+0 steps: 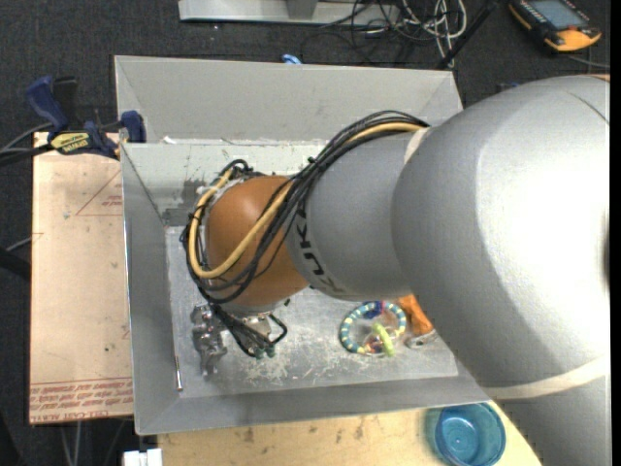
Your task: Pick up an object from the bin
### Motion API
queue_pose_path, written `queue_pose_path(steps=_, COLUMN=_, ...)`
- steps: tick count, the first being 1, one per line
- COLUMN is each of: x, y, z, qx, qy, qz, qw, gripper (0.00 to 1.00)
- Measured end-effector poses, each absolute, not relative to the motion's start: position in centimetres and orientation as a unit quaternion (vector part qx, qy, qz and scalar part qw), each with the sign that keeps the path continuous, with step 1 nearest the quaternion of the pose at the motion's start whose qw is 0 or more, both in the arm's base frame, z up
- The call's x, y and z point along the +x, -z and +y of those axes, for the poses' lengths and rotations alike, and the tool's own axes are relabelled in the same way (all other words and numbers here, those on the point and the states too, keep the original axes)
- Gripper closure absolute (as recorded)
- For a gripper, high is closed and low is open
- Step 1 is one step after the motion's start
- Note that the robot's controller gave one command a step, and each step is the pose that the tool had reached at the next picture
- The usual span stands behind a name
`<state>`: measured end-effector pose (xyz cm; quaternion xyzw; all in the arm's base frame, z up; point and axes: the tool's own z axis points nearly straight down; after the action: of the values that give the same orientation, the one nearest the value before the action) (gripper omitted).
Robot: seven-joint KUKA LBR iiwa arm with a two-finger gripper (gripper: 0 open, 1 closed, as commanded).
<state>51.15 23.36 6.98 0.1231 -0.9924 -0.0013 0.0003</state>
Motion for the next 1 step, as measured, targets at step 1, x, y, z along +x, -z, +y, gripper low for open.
queue_pose_path(steps=1, x=51.21, y=-7.00, z=23.26, qx=0.122, qy=0.001, qz=-0.992, qw=-0.001, gripper=0.00)
